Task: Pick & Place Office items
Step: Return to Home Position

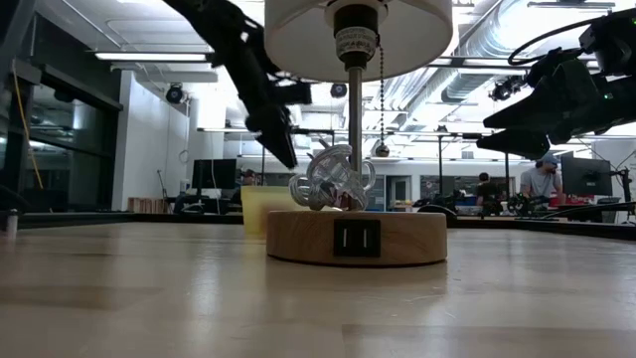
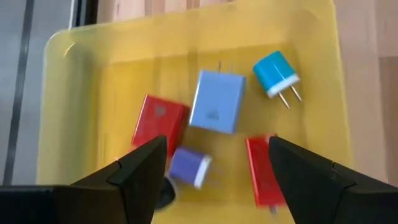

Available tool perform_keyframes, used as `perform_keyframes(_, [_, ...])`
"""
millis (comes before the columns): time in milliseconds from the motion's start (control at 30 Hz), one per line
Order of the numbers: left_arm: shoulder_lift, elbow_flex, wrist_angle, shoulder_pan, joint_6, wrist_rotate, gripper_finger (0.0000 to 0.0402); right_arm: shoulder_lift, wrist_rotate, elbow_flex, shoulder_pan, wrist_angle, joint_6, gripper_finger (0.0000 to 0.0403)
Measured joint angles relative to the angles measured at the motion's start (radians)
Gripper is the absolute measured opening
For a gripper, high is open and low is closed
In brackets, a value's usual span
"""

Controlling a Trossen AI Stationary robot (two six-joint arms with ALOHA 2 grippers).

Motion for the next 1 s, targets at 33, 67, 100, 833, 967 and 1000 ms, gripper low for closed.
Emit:
perform_keyframes(33, [-0.014, 0.000, -0.021, 0.002, -0.008, 0.000, 0.0273, 0.000, 0.000, 0.000, 0.000, 0.000, 0.000, 0.0325])
perform_keyframes(67, [-0.029, 0.000, -0.046, 0.006, -0.015, 0.000, 0.0273, 0.000, 0.000, 0.000, 0.000, 0.000, 0.000, 0.0325])
perform_keyframes(100, [-0.042, 0.000, -0.073, 0.009, -0.020, 0.001, 0.0273, 0.000, 0.000, 0.000, 0.000, 0.000, 0.000, 0.0325])
perform_keyframes(833, [-0.241, -0.003, -0.563, -0.003, -0.191, 0.045, 0.0273, 0.000, 0.000, 0.000, 0.000, -0.001, 0.000, 0.0325])
perform_keyframes(967, [-0.284, -0.033, -0.589, -0.023, -0.232, 0.045, 0.0273, 0.000, 0.000, 0.000, 0.000, -0.001, 0.000, 0.0325])
perform_keyframes(1000, [-0.300, -0.048, -0.588, -0.028, -0.241, 0.045, 0.0273, 0.000, 0.000, 0.000, 0.000, -0.001, 0.000, 0.0325])
